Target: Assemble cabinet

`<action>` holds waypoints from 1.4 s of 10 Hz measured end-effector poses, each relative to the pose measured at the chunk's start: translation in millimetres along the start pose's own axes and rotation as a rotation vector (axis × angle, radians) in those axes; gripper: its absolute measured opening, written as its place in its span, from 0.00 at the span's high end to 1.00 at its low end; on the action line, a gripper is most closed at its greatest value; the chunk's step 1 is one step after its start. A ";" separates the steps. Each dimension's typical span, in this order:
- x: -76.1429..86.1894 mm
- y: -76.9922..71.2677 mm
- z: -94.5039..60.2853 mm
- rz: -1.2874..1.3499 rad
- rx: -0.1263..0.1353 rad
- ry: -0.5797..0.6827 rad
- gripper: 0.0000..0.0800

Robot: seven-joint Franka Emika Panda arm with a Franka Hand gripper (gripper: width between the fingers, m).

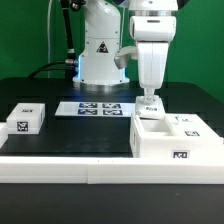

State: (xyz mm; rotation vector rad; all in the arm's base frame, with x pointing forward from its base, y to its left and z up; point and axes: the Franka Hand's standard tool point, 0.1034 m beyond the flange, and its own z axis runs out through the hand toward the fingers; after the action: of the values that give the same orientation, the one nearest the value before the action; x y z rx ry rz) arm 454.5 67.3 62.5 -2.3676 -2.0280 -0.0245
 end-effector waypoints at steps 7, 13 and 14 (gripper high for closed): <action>0.1 4.1 3.6 -0.029 -0.012 0.009 0.91; -1.3 14.9 4.0 -0.074 -0.019 0.014 0.91; -1.6 19.6 3.6 -0.089 -0.022 0.015 0.91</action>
Offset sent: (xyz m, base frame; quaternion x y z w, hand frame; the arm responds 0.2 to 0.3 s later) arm 0.0105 -0.0028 0.0004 -0.0102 0.0036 -0.0336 0.9994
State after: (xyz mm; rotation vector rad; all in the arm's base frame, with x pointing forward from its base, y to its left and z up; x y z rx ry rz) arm 473.7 62.8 58.7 -2.2799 -2.1361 -0.0655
